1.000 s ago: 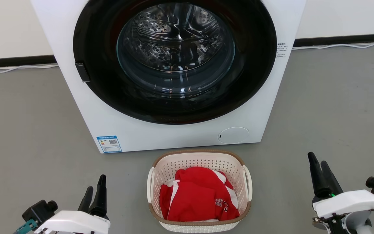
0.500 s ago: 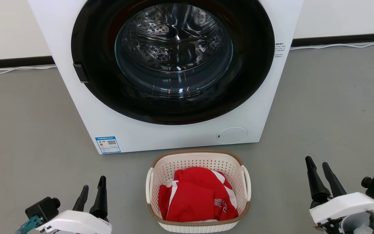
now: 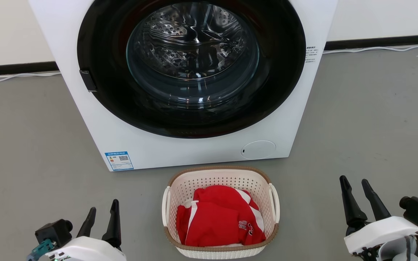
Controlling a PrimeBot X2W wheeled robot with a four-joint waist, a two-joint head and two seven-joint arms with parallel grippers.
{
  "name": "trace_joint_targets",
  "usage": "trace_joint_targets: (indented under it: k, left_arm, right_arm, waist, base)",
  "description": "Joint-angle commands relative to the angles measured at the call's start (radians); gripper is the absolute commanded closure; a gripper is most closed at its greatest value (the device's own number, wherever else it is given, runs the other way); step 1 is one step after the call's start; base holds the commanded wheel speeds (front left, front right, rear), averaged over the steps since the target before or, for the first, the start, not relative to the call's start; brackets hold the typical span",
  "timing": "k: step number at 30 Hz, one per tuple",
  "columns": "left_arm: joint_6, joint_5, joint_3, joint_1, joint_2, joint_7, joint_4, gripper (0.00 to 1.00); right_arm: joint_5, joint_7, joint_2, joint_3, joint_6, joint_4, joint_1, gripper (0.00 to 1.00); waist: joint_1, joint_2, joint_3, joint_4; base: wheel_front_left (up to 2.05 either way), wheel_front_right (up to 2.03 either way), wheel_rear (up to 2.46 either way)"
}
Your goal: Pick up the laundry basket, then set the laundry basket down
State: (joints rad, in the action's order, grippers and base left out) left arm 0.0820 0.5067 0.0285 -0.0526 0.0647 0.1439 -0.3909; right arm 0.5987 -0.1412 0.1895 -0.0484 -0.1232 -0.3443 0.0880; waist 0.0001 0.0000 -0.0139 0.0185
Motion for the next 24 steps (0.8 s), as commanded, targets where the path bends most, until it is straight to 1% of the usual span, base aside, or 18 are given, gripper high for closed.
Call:
trace_joint_targets:
  k: [1,24]
  left_arm:
    - [-0.005,-0.038,0.02,-0.064,0.014,0.015,0.018,0.0]
    - [-0.019,-0.332,0.014,-0.077,0.017,0.083,-0.004,0.0]
  right_arm:
    - [-0.034,-0.018,0.023,-0.02,-0.005,0.016,0.051,0.0]
    - [-0.277,-0.086,0.064,-0.062,-0.007,-0.014,0.067,0.0]
  waist:
    - [-0.0001,0.0,0.0,0.0]
    - [-0.0001,0.0,-0.003,0.005]
  base:
    - [0.0,0.0,0.0]
    - [0.0,0.0,0.0]
